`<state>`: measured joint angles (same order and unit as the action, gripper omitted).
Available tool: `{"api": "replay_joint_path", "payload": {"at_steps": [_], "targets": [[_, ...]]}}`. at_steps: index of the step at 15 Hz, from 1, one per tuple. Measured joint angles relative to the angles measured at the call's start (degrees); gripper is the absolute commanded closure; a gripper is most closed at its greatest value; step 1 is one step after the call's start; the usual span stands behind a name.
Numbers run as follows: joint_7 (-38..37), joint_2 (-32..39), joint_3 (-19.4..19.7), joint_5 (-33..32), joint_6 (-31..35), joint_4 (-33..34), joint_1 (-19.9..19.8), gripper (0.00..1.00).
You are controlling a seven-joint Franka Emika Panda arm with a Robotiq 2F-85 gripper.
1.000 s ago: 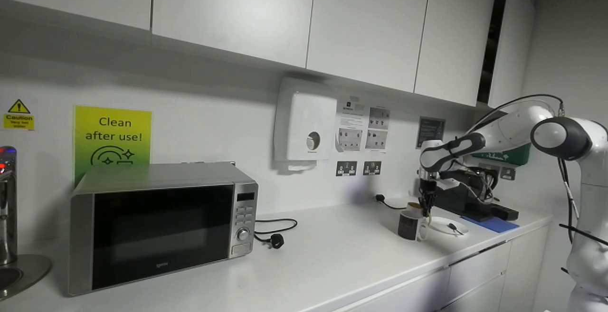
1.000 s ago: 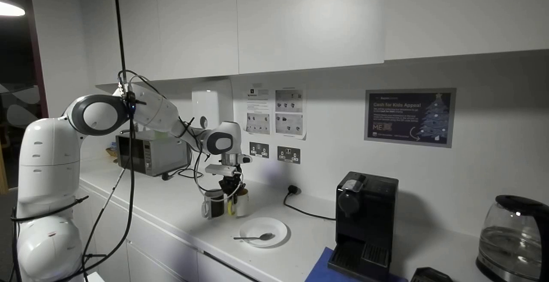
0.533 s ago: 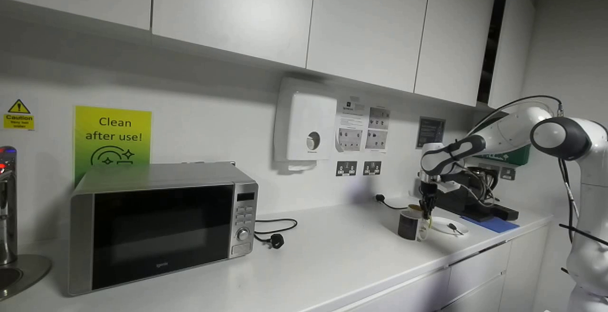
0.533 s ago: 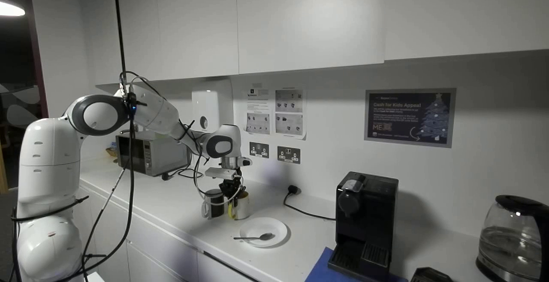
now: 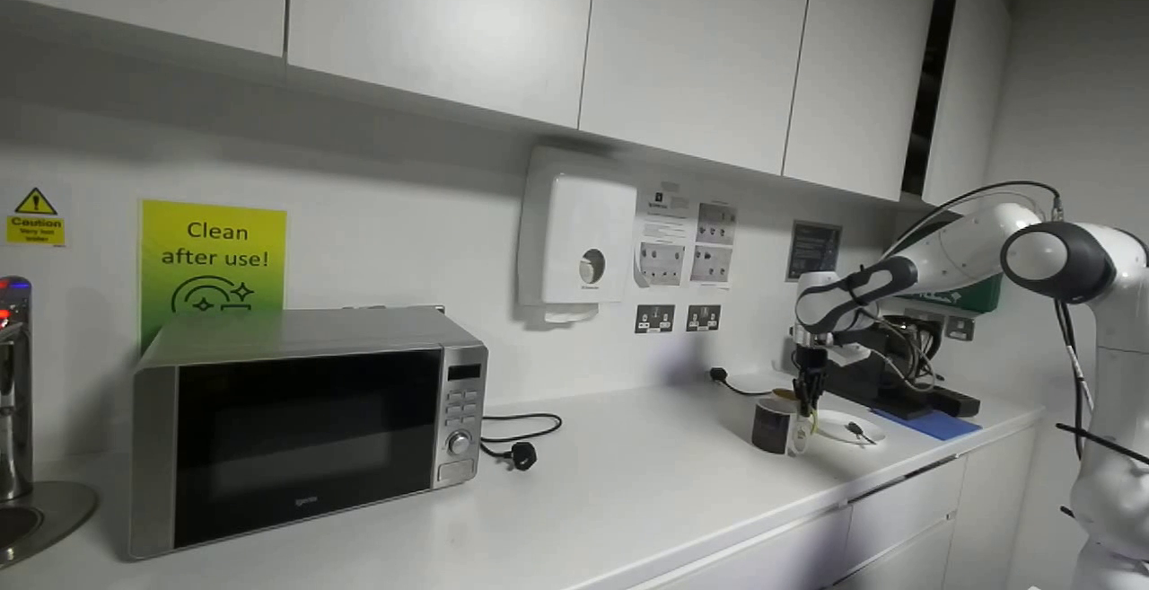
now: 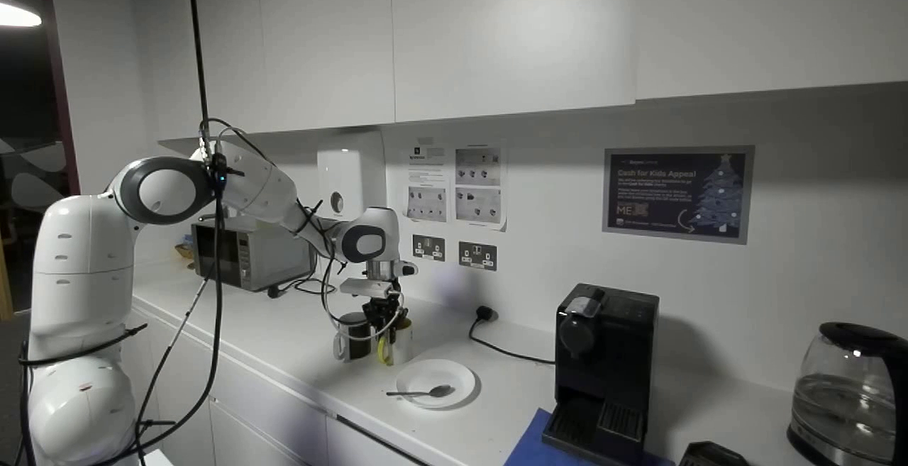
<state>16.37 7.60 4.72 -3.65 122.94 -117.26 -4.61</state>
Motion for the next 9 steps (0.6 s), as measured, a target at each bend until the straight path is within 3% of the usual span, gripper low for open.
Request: {"api": "replay_joint_path", "payload": {"at_steps": [4,9], "targets": [[0.74,0.00,0.13,-0.03,0.00,0.01,-0.03,0.05],[0.86,-0.62,0.16,-0.29,-0.02,0.12,-0.03,0.00]]}}
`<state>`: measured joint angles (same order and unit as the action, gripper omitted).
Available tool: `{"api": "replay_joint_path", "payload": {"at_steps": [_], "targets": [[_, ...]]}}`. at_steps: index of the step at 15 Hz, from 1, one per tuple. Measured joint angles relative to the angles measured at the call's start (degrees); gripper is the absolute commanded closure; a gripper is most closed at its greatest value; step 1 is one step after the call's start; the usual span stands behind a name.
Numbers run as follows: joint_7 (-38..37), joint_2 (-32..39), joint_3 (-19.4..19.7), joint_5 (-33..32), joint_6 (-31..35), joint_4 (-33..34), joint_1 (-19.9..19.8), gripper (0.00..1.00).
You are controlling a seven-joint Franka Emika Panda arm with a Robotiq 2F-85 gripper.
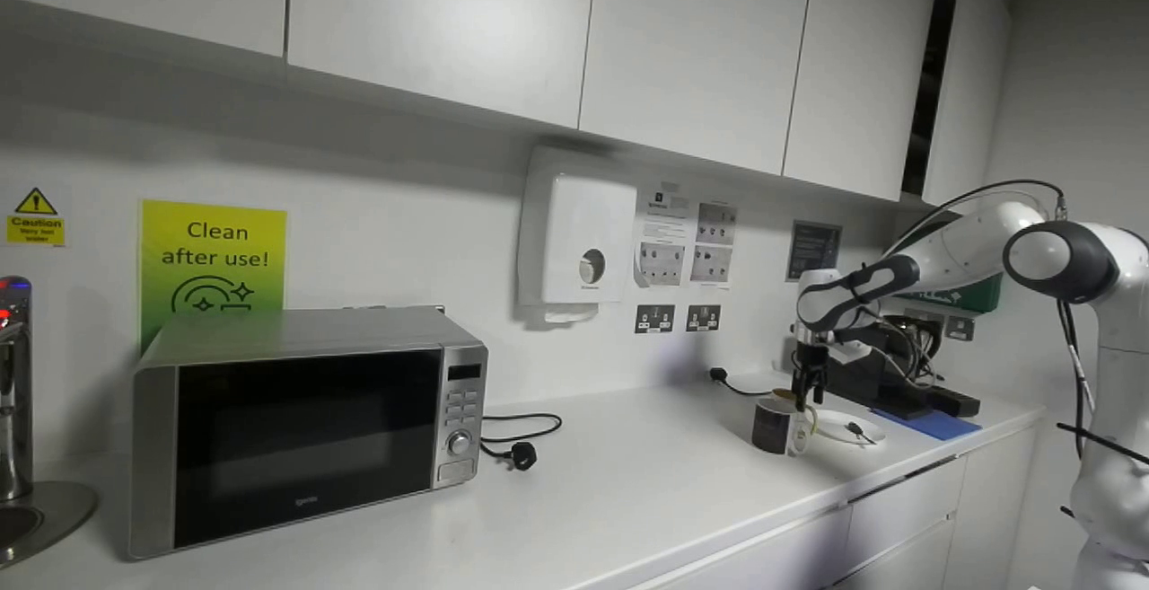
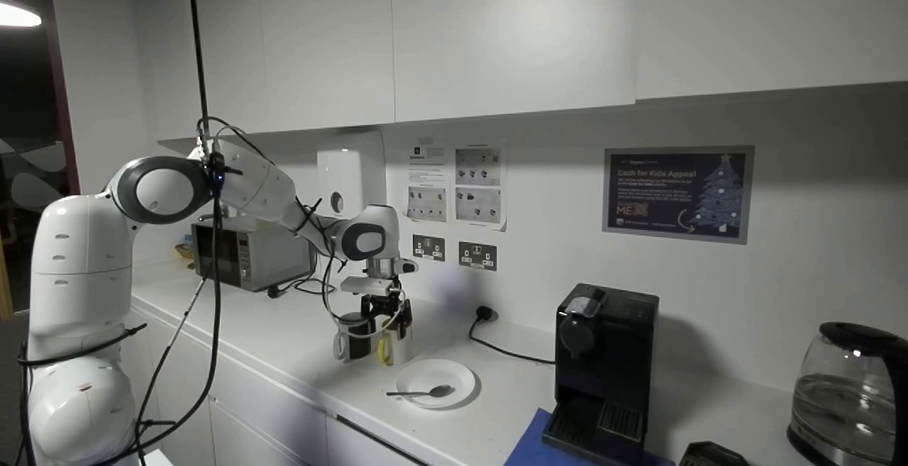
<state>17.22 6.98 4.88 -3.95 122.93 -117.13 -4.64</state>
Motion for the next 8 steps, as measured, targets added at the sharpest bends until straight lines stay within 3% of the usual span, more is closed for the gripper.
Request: {"api": "replay_joint_path", "payload": {"at_steps": [8], "targets": [[0.68,-5.38,0.01,-0.04,-2.10,0.03,0.00,0.00]]}}
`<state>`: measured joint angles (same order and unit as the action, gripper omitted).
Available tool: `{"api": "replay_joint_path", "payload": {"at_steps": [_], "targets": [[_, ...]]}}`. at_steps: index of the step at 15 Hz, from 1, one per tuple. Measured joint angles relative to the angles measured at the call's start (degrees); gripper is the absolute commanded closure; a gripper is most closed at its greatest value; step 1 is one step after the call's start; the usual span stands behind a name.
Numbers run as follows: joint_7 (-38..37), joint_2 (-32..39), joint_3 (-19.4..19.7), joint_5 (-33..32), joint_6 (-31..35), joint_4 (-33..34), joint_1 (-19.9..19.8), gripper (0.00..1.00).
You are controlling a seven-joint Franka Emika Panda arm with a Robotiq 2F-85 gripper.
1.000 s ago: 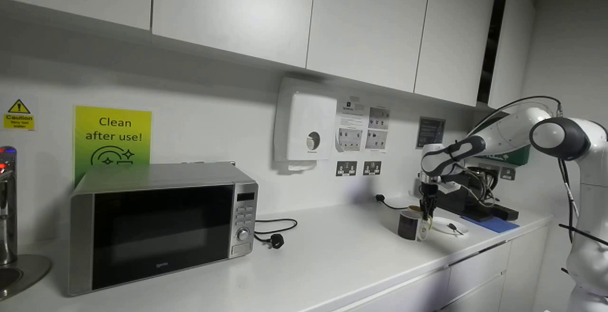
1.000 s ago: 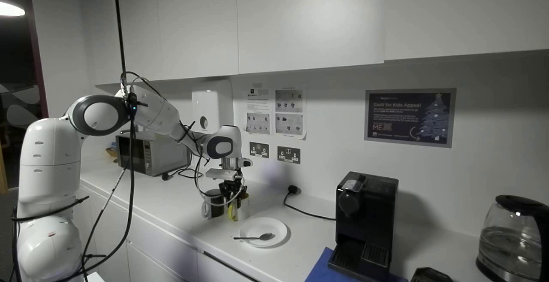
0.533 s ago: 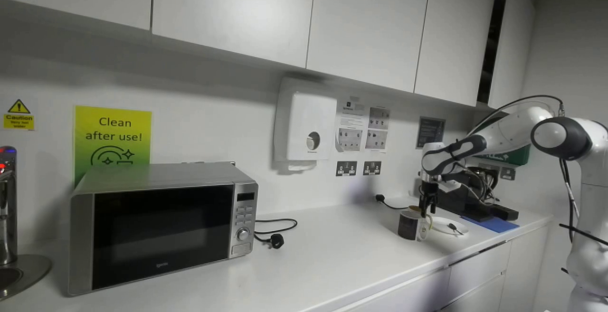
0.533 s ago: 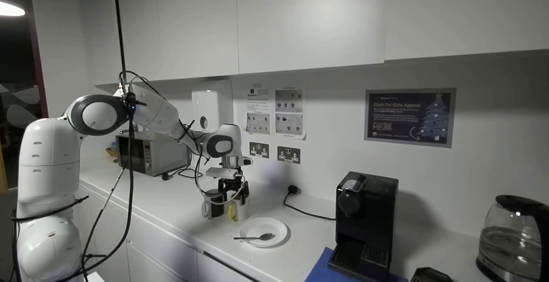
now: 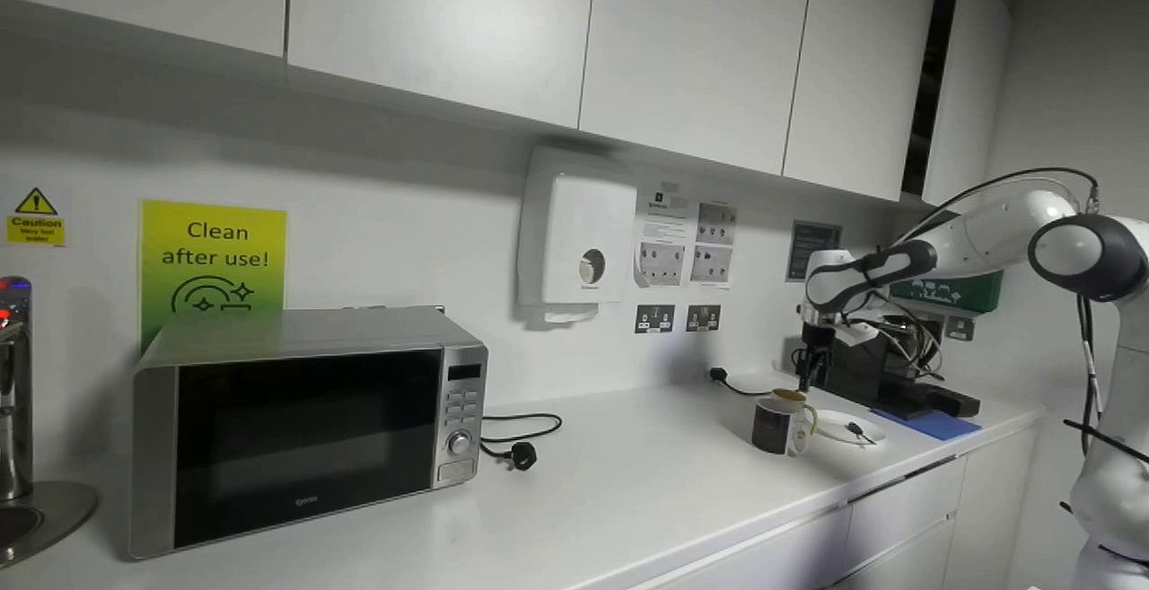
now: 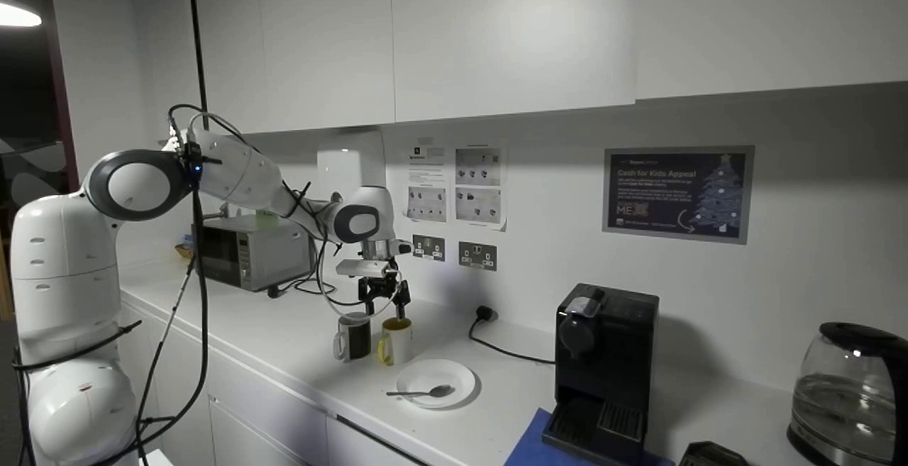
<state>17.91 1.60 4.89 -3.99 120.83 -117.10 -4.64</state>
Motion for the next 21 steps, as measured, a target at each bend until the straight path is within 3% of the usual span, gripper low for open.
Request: {"api": "replay_joint_path", "payload": {"at_steps": [10,21], "targets": [[0.08,-9.71,0.00,0.05,-5.73,-0.02,0.29,0.00],[-0.14,-19.75,-1.31,0.16,-12.16,-0.69,3.27,0.00]]}}
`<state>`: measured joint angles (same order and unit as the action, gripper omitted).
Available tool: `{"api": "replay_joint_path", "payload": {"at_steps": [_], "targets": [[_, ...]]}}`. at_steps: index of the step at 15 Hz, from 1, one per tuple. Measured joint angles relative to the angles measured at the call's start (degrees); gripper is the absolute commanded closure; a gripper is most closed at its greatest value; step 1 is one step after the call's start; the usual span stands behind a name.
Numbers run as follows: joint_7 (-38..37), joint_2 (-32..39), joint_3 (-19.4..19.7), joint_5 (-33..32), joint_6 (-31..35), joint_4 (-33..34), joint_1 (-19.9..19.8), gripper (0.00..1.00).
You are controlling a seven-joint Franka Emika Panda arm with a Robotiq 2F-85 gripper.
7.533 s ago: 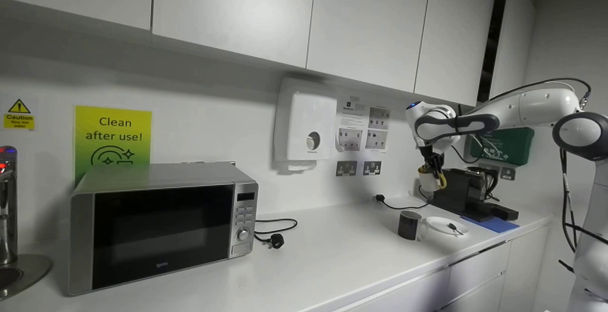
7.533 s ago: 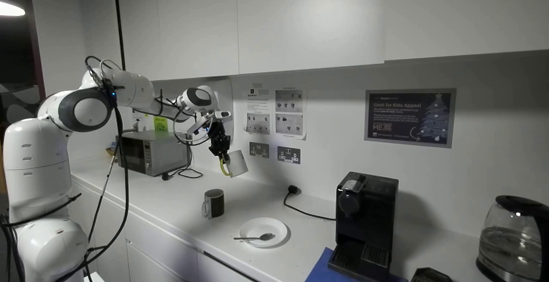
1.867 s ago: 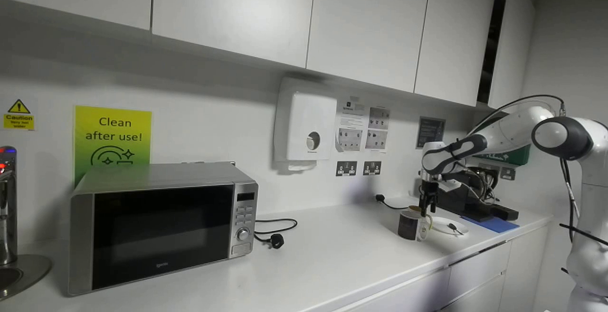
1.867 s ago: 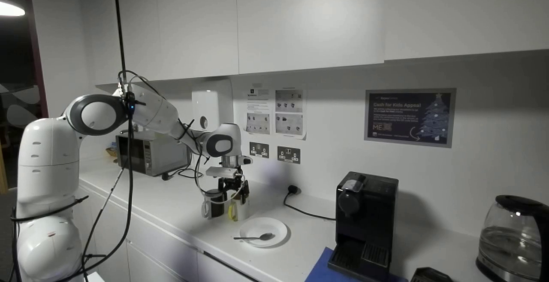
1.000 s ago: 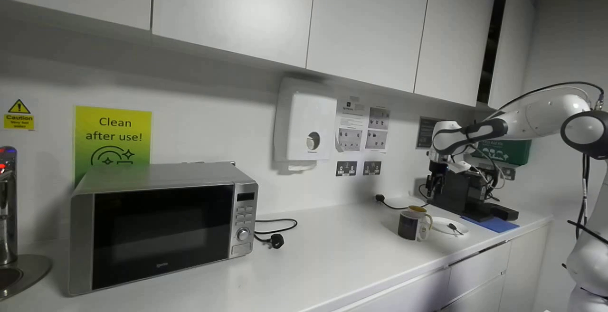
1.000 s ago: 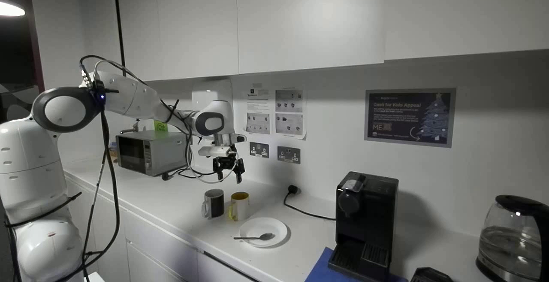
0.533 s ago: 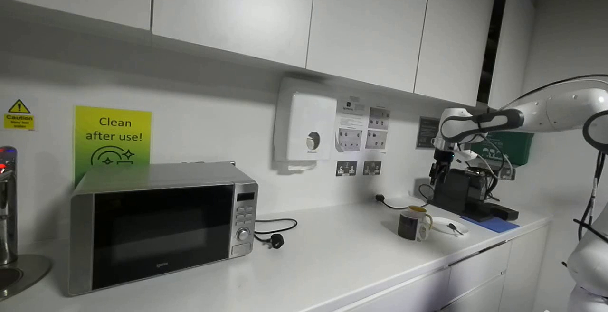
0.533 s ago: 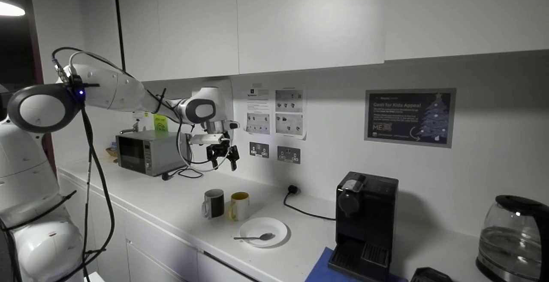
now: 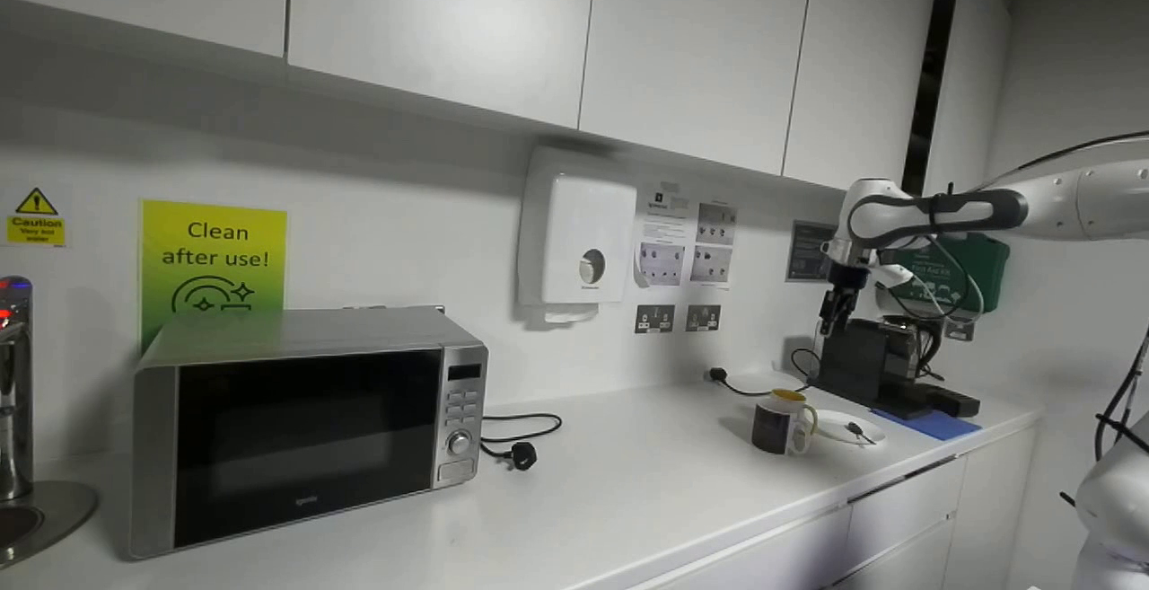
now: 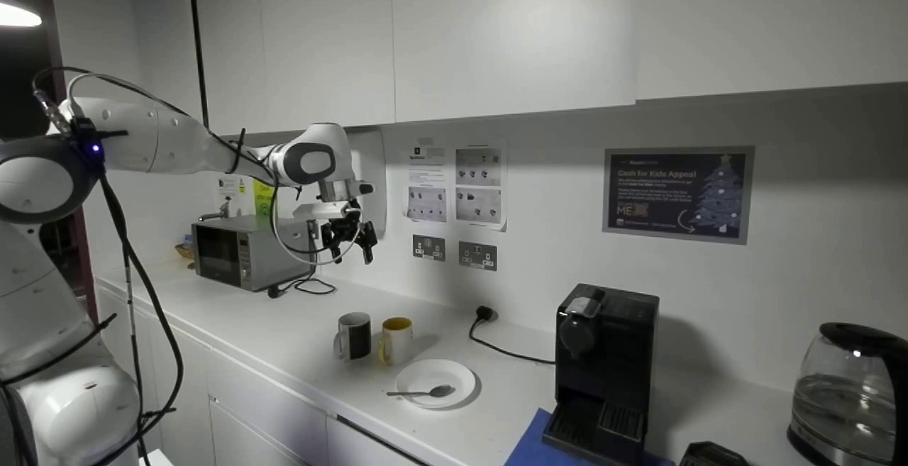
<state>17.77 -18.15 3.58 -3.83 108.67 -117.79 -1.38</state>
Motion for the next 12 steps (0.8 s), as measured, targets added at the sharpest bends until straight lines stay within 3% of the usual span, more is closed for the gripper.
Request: {"api": "replay_joint_path", "payload": {"at_steps": [12], "targets": [[-3.47,-6.95,-1.48,0.13,-7.35,-1.29,0.80,0.00]]}}
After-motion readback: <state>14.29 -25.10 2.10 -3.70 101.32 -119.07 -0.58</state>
